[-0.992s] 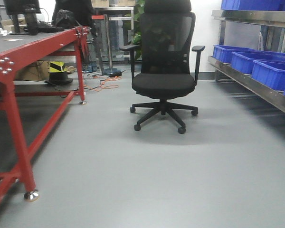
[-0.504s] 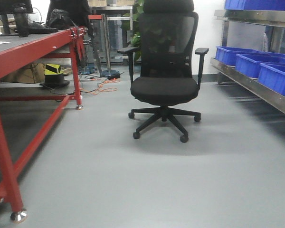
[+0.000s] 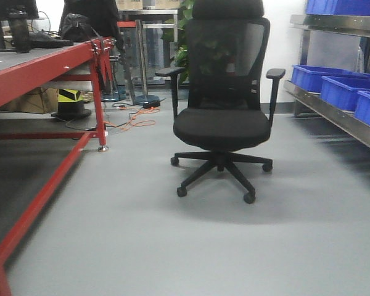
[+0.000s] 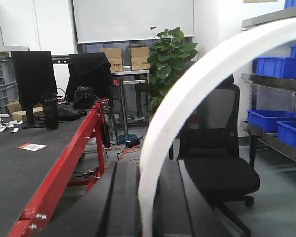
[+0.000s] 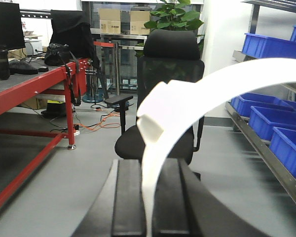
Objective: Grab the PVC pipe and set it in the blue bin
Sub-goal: 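Drive toward the metal shelf of blue bins holding the pipe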
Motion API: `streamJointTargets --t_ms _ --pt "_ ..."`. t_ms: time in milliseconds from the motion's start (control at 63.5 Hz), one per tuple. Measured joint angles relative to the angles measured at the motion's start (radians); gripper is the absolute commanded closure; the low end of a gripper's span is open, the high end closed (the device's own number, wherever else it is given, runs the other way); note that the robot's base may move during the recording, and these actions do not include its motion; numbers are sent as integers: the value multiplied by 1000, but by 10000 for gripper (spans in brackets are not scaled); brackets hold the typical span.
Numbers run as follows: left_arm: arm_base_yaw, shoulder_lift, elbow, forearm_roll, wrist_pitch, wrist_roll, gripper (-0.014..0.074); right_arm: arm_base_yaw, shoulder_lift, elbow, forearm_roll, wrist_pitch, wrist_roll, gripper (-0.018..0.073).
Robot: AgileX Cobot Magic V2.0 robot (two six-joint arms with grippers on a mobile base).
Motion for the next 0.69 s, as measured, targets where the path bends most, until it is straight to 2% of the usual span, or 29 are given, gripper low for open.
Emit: streamJointTargets --t_ms 693 --pt "0 0 0 0 -2 0 707 0 0 0 0 0 0 721"
